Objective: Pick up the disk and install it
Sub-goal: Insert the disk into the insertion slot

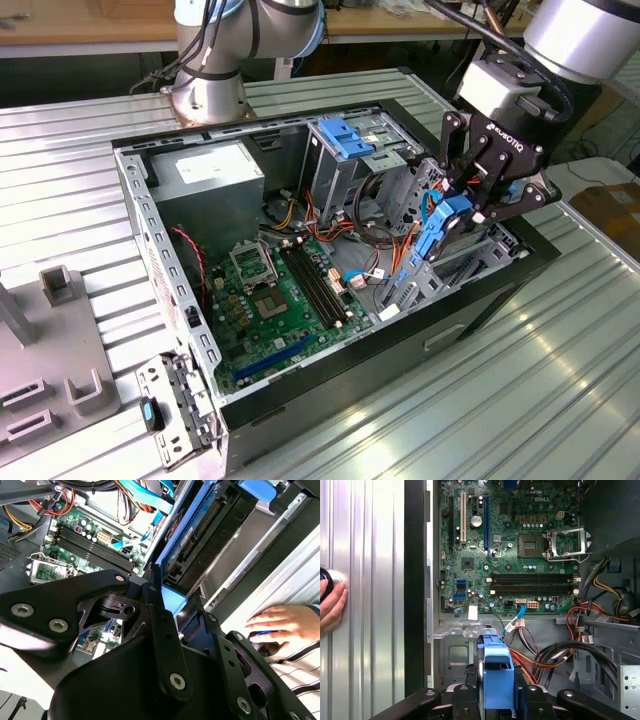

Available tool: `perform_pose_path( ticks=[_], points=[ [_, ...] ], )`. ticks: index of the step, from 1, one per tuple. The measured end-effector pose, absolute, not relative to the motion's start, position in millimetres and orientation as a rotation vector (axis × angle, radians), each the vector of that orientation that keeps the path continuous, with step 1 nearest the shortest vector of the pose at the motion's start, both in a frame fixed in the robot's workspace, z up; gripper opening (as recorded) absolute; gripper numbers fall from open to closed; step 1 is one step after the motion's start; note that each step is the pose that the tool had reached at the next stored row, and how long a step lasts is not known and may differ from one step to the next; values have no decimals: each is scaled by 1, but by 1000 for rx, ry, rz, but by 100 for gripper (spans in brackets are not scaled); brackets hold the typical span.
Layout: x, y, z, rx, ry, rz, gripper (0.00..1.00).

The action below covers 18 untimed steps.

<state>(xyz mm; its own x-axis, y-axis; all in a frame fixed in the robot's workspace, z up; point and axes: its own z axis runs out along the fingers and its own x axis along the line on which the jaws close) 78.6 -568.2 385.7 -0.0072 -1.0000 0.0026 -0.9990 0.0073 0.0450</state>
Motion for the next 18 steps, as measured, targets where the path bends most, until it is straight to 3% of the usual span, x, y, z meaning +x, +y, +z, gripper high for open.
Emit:
perform_pose_path(
  ticks=[6, 7, 9, 18],
  points=[
    [79, -568, 385, 2190, -2205, -47, 38],
    [79, -568, 385, 2190, -2205, -47, 49],
    [79, -568, 385, 2190, -2205, -47, 62],
    [87, -568, 385, 2190, -2205, -47, 62]
  ],
)
